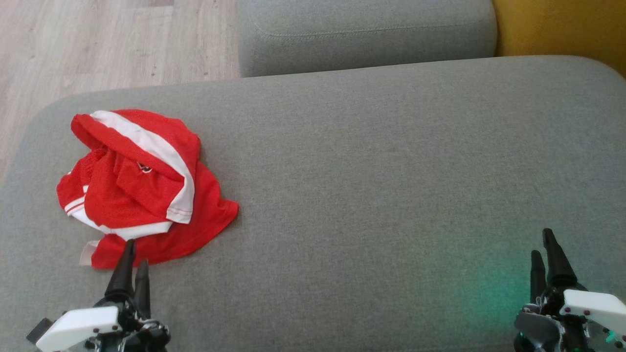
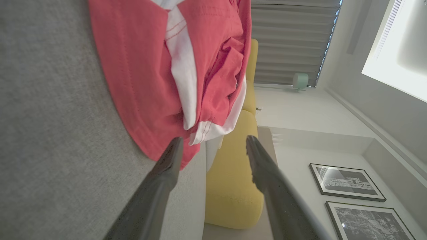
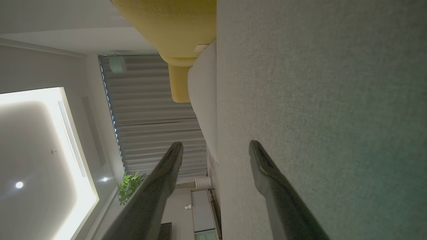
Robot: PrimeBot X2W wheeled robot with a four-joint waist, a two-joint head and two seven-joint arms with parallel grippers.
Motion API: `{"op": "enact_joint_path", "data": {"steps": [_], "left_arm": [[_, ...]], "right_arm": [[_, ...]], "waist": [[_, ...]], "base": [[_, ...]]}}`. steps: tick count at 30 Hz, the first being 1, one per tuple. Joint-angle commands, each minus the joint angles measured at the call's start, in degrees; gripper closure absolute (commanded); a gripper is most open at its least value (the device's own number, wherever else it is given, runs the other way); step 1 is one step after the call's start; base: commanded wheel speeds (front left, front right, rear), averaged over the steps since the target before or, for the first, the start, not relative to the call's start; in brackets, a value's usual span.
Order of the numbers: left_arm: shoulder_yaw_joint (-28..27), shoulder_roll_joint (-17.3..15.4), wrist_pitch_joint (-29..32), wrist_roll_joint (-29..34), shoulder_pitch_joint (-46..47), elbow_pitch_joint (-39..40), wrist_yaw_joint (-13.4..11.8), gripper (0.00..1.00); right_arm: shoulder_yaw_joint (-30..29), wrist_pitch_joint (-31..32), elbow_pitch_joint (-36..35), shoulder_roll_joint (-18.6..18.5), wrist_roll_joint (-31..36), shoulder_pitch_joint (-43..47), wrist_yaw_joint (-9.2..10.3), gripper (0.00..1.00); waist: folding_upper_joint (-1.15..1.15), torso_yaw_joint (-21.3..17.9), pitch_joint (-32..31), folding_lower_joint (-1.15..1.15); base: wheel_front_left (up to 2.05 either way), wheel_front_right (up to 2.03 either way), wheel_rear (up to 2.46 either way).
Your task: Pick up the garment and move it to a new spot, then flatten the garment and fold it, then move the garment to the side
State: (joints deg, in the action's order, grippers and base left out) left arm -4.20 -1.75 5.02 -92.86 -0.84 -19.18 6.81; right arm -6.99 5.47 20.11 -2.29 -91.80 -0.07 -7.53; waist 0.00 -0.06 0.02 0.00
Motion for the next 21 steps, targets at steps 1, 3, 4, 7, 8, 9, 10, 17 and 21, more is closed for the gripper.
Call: {"op": "enact_joint_path", "data": {"steps": [1,3,4,7,8,9,10,17,21], "left_arm": [[0.1,-0.5,-0.4,0.5,2.4,2.2,0.2,0.0],[0.0,-0.5,-0.8,0.7,2.3,2.4,0.2,0.0],[-0.1,-0.5,-1.0,0.8,2.3,2.5,0.2,0.0],[-0.4,-0.5,-1.5,1.4,2.4,2.6,0.2,0.0],[-0.7,-0.5,-1.6,1.8,2.4,2.7,0.2,0.0],[-0.9,-0.5,-1.8,2.3,2.4,2.8,0.2,0.0],[-1.1,-0.5,-2.0,2.8,2.5,2.9,0.2,0.0],[-2.4,-0.6,-3.0,6.3,3.0,4.1,0.2,0.0],[-3.1,-0.6,-3.6,8.4,3.2,5.4,-0.1,0.0]], "right_arm": [[0.3,-0.7,-2.2,-0.2,0.6,-2.2,0.0,0.0],[0.4,-1.1,-2.2,-0.2,1.3,-2.3,0.0,0.0],[0.3,-1.2,-2.2,-0.2,1.6,-2.3,0.0,0.0],[0.4,-1.7,-2.3,-0.2,3.0,-2.6,0.0,0.0],[0.3,-1.9,-2.3,-0.2,3.5,-2.6,0.01,0.0],[0.2,-2.1,-2.4,-0.2,4.1,-2.8,0.01,0.0],[0.1,-2.2,-2.5,-0.2,4.9,-2.9,0.01,0.0],[0.1,-3.3,-3.9,-0.3,10.7,-3.5,0.01,0.0],[0.2,-3.9,-5.1,-0.3,15.5,-3.9,0.01,0.0]], "waist": [[0.0,0.0,0.0,0.0],[0.0,0.0,-0.1,0.0],[0.0,0.0,-0.1,0.0],[0.0,0.1,-0.1,0.0],[0.0,0.1,-0.1,0.0],[0.0,0.1,-0.1,0.0],[0.0,0.2,0.0,0.0],[0.0,0.4,0.0,0.0],[0.0,0.6,0.0,0.0]], "base": [[0.0,0.0,0.0],[0.0,0.0,0.0],[0.0,0.0,0.0],[0.0,0.0,0.0],[0.0,0.0,0.0],[0.0,0.0,0.0],[0.0,0.0,0.0],[0.0,0.0,0.0],[0.0,0.0,0.0]]}}
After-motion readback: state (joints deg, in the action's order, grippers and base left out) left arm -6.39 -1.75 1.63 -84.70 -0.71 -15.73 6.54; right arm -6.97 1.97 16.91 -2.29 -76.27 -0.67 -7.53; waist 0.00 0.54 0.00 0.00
